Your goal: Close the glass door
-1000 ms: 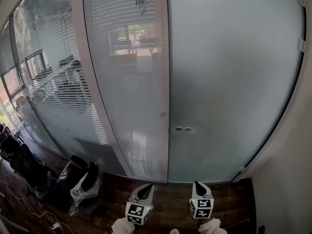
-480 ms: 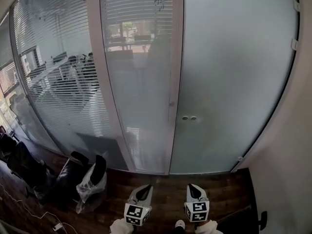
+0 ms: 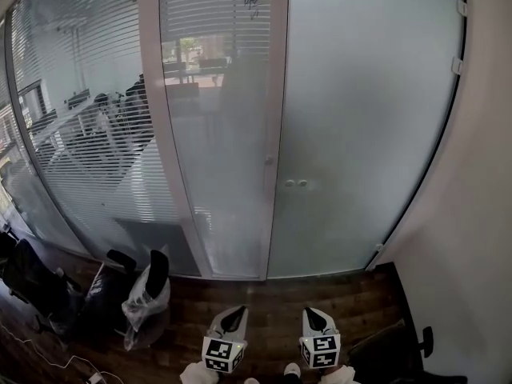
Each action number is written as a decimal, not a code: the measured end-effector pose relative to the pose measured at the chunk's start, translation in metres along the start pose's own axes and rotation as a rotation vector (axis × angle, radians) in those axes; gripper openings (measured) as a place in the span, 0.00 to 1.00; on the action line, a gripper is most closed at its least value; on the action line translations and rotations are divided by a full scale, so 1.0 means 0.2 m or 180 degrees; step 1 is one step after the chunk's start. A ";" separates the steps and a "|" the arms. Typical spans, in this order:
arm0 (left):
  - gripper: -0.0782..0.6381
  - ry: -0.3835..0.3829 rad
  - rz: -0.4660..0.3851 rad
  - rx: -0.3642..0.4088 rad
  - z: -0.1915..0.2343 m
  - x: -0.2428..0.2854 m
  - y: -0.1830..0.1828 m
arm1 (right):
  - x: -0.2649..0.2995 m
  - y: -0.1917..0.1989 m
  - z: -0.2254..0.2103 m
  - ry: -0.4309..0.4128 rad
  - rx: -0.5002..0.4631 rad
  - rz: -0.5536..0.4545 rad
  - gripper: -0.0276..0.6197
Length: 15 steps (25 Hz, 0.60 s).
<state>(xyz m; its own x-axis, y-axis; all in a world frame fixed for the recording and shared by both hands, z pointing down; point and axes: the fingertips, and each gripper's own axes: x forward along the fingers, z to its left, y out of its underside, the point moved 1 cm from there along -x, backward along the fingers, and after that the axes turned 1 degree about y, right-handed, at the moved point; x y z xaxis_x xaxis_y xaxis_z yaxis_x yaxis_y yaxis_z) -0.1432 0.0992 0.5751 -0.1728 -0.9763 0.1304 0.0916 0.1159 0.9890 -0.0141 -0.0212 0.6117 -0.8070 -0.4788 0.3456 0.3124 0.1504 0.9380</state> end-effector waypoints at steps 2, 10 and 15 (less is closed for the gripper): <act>0.11 0.0016 -0.0001 -0.0017 -0.03 -0.02 0.01 | -0.04 0.01 0.00 0.0010 0.0012 0.0018 0.05; 0.11 -0.0025 0.0061 -0.0031 -0.06 -0.05 0.04 | -0.12 -0.03 -0.02 0.0070 0.0042 -0.0157 0.05; 0.11 -0.0097 0.0076 0.0003 -0.07 -0.03 0.04 | -0.13 -0.10 -0.08 0.0047 0.0121 -0.0356 0.05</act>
<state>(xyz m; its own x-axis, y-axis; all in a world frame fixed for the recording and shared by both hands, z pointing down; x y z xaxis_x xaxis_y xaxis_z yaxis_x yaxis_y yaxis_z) -0.1277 0.1041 0.5814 -0.2003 -0.9672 0.1561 0.0951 0.1394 0.9857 0.0079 -0.0253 0.5845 -0.8282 -0.5072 0.2386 0.2015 0.1278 0.9711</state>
